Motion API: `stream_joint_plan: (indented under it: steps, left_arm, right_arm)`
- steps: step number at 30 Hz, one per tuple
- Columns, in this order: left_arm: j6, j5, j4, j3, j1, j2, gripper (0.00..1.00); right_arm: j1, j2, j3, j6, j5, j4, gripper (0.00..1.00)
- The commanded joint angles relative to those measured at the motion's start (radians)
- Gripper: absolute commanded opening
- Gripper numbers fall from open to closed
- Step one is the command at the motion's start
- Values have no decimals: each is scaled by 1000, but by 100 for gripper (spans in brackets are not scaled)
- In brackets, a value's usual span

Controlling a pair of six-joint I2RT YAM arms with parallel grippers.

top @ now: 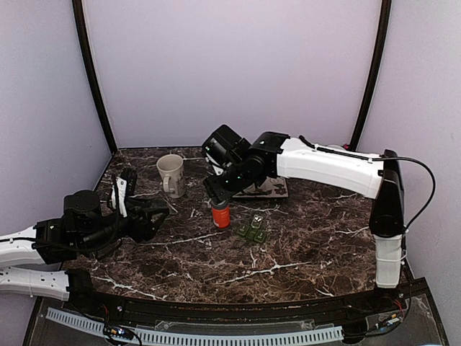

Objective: Sort the pills into containers
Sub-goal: Pick up the pill bottle.

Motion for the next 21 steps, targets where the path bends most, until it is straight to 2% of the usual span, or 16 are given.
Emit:
stream_joint_plan:
  steps: [1, 12, 21]
  left_arm:
    - [-10, 7, -11, -9, 8, -24, 70]
    - [-9, 4, -15, -18, 10, -39, 70]
    - [-8, -1, -17, -20, 10, -40, 70]
  right_arm:
    - [-2, 26, 49, -6, 1, -11, 68]
    - [-27, 65, 72, -6, -25, -7, 67]
    - [-43, 83, 79, -17, -49, 4, 62]
